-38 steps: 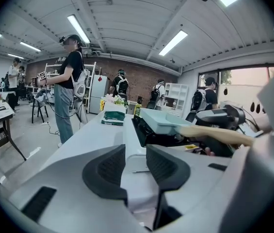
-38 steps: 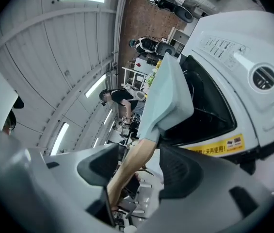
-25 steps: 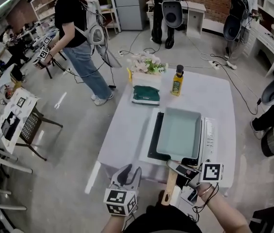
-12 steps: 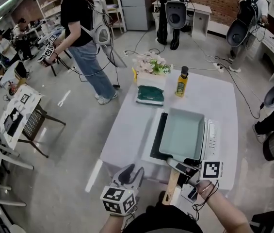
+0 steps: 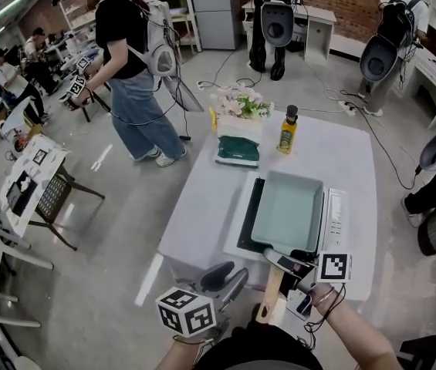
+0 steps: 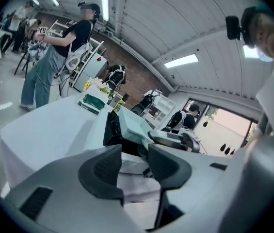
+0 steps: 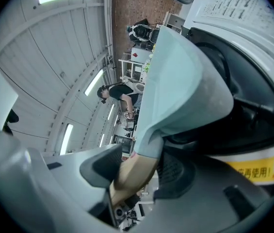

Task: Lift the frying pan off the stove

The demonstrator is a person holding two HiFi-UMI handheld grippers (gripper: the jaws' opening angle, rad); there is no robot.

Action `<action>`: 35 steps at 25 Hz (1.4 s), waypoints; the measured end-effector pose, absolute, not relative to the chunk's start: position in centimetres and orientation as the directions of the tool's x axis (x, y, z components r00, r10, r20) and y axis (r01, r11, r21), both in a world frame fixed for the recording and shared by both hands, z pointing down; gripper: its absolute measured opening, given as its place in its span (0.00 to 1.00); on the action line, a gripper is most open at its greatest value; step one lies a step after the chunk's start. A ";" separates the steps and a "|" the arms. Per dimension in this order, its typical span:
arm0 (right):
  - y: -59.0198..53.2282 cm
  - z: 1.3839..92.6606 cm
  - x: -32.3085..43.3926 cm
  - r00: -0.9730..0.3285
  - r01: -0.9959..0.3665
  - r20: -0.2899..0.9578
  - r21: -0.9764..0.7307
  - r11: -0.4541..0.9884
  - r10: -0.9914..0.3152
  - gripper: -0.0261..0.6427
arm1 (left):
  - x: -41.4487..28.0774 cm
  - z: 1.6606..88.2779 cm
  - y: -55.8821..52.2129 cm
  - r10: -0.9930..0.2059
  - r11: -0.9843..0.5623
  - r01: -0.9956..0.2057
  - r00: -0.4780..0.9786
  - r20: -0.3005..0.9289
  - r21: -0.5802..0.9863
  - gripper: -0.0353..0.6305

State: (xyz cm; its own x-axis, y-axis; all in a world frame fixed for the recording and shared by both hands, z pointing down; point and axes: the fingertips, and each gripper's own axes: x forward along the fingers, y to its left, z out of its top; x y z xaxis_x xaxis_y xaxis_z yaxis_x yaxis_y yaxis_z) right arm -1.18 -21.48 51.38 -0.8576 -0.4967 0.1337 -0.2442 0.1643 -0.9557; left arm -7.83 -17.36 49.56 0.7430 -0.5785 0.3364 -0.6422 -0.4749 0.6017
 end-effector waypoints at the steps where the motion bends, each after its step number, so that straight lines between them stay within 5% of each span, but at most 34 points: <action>1: -21.5 51.4 -1.2 -0.856 -0.246 0.137 -0.956 0.160 -0.498 0.34 | -7.3 49.4 -17.2 -0.562 -0.465 -0.612 0.762 0.320 0.639 0.27; 12: -21.5 51.7 -1.0 -0.848 -0.253 0.146 -0.956 0.148 -0.510 0.34 | -2.1 48.8 -15.1 -0.337 -0.296 -0.234 0.933 0.128 0.926 0.35; 35: -20.2 51.9 -1.4 -0.869 -0.256 0.149 -0.952 0.170 -0.472 0.33 | 3.2 49.5 -12.9 -0.077 -0.232 -0.100 0.994 0.084 0.968 0.35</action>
State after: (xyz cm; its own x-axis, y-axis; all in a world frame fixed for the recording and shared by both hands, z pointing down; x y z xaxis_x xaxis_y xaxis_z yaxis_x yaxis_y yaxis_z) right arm -1.43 -20.22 51.85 -0.8687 -0.4723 0.1492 -0.2556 0.1696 -0.9518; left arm 3.25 -12.87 49.48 0.9935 -0.0770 0.0837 -0.0995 -0.2320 0.9676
